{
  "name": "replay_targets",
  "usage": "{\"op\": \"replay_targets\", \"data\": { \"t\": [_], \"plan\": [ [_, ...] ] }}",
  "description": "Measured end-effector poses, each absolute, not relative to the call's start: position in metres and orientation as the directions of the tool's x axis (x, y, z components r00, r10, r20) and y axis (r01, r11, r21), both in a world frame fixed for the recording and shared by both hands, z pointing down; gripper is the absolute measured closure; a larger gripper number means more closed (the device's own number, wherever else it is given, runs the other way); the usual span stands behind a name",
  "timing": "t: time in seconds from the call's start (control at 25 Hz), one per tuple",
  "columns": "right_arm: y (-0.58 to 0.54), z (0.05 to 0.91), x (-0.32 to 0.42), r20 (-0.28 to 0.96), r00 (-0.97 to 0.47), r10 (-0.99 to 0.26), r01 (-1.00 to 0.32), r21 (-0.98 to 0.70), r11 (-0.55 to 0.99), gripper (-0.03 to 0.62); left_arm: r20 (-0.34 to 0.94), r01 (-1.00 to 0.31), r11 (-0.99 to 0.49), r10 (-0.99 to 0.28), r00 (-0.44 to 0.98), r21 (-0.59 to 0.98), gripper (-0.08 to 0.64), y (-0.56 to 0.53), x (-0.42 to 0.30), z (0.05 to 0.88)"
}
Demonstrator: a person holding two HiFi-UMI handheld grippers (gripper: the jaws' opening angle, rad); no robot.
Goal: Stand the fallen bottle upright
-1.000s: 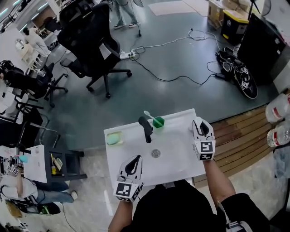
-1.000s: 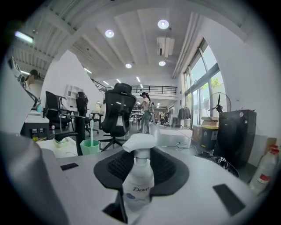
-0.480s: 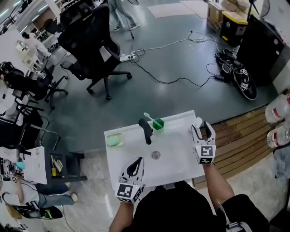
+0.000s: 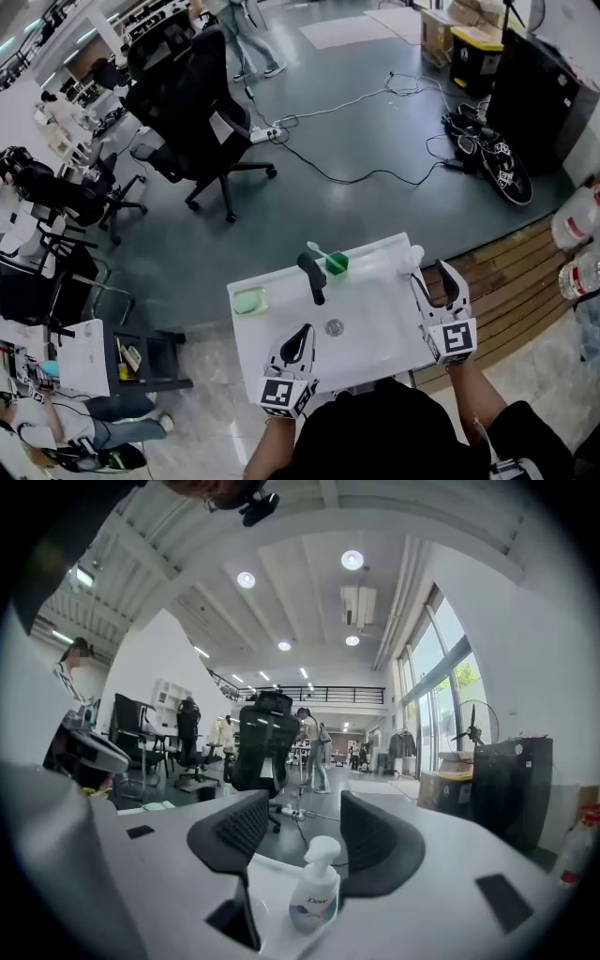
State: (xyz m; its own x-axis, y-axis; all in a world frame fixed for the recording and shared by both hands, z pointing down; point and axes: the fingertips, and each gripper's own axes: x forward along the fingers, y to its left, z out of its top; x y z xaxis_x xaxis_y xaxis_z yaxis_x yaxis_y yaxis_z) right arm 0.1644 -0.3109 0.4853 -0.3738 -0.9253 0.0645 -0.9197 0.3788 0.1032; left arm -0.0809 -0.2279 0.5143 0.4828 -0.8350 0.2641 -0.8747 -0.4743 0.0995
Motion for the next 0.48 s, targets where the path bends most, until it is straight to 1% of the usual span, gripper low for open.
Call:
{"op": "replay_targets", "data": {
  "t": [0.08,0.16,0.28,0.36,0.4,0.48],
  "plan": [
    [-0.303,0.462,0.159,0.013,-0.379,-0.925,-0.922,0.081,0.379,0.356,0.249,-0.874,-0.476,-0.839,0.484,0.094,0.538,-0.231,-0.08,0.507],
    [-0.294,0.443,0.152,-0.011,-0.385,-0.923,-0.921,0.07,0.383,0.409,0.236,-0.872,-0.484,-0.841,0.486,0.072,0.538,-0.232,-0.08,0.496],
    [-0.277,0.425,0.145,-0.007,-0.405,-0.914,-0.912,0.071,0.403,0.476,0.22,-0.867,-0.495,-0.841,0.495,0.057,0.538,-0.229,-0.077,0.483],
    [-0.274,0.414,0.142,-0.038,-0.396,-0.917,-0.916,0.082,0.393,0.534,0.204,-0.866,-0.496,-0.843,0.498,0.061,0.538,-0.231,-0.077,0.477],
    [-0.275,0.409,0.14,-0.056,-0.391,-0.919,-0.919,0.086,0.386,0.577,0.195,-0.867,-0.494,-0.846,0.497,0.067,0.538,-0.233,-0.077,0.475],
    [-0.277,0.408,0.133,-0.064,-0.399,-0.915,-0.914,0.106,0.391,0.58,0.178,-0.872,-0.483,-0.854,0.489,0.079,0.538,-0.237,-0.08,0.471]
  ]
}}
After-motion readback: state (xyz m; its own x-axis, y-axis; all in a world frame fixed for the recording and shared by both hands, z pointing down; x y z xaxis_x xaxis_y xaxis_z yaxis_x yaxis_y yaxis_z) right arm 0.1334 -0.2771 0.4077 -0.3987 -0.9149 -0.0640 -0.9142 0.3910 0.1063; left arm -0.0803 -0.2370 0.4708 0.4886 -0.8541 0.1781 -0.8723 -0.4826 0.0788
